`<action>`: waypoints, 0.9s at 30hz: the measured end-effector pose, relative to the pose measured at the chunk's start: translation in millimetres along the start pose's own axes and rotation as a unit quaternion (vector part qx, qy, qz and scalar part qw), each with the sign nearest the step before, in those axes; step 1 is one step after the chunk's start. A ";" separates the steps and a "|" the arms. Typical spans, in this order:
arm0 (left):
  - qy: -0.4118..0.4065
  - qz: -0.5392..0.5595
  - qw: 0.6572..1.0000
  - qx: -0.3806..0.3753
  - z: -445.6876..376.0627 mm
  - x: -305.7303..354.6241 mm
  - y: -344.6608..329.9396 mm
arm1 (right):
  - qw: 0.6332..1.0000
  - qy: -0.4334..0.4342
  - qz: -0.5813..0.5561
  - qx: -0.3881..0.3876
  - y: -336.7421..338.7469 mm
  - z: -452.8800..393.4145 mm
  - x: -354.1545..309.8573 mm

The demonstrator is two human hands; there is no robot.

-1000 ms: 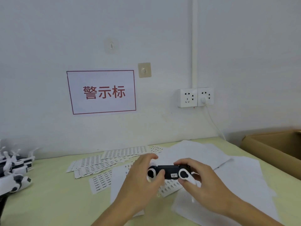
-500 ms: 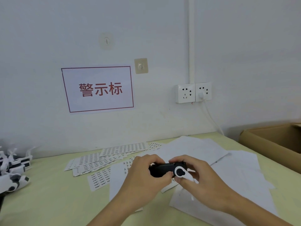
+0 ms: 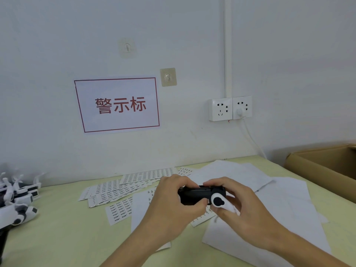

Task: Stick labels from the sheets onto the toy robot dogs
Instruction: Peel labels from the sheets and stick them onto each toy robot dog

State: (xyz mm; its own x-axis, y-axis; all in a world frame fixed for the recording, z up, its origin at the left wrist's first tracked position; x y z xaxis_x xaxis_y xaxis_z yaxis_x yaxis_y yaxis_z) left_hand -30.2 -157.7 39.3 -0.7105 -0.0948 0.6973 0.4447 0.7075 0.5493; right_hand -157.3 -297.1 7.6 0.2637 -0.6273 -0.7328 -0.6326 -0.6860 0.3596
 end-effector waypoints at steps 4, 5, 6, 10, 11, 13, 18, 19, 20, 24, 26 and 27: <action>-0.046 0.009 0.999 -0.004 -3.0 2.1 6.5 | 0.999 0.041 -0.011 0.017 -0.4 -0.8 0.6; -0.048 0.013 0.999 -0.004 -3.1 2.0 7.7 | 0.999 0.047 -0.017 0.020 -0.8 -1.2 1.1; -0.050 0.015 0.999 -0.002 -2.9 1.8 8.4 | 0.998 0.049 -0.025 0.023 -0.6 -1.6 1.7; -0.054 0.052 0.997 0.028 1.1 2.1 7.7 | 0.993 0.005 -0.107 0.038 7.2 -5.5 8.4; -0.056 0.068 0.995 0.041 1.9 3.1 6.9 | 0.990 -0.015 -0.138 0.037 9.4 -6.7 11.1; -0.065 0.087 0.992 0.061 3.6 6.1 4.7 | 0.975 -0.050 -0.216 0.026 10.8 -8.4 15.9; -0.088 0.073 0.990 0.086 5.4 9.7 2.2 | 0.942 -0.084 -0.324 0.000 8.8 -9.8 17.8; -0.089 0.070 0.990 0.088 5.1 9.4 2.5 | 0.941 -0.088 -0.327 -0.002 8.9 -9.9 17.1; -0.089 0.067 0.990 0.087 4.8 8.7 2.6 | 0.940 -0.092 -0.329 -0.004 9.0 -10.0 16.1; -0.083 0.063 0.991 0.085 3.0 3.0 2.5 | 0.942 -0.100 -0.320 -0.012 9.7 -9.5 11.1; -0.078 0.066 0.991 0.087 0.9 0.0 3.6 | 0.949 -0.095 -0.299 -0.008 10.4 -9.5 8.8; -0.075 0.067 0.991 0.087 -0.2 -1.1 4.4 | 0.952 -0.091 -0.291 -0.008 10.5 -9.5 7.7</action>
State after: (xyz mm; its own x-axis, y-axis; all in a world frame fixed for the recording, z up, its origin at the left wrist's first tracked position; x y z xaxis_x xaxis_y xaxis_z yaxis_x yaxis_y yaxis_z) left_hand -27.4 -154.7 41.1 -0.7305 0.1049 0.6748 0.4490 0.8183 0.3588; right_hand -155.0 -312.7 11.2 0.4347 -0.0658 -0.8981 -0.4068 -0.9041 -0.1306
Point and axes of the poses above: each hand's wrist, its own z-axis away from the middle knuckle, its own y-axis out of the back of the hand, x = y × z, the point moved 1 cm from there along -z, towards the middle knuckle, and after that the axes turned 2 degrees about x, right-handed, at the moved point
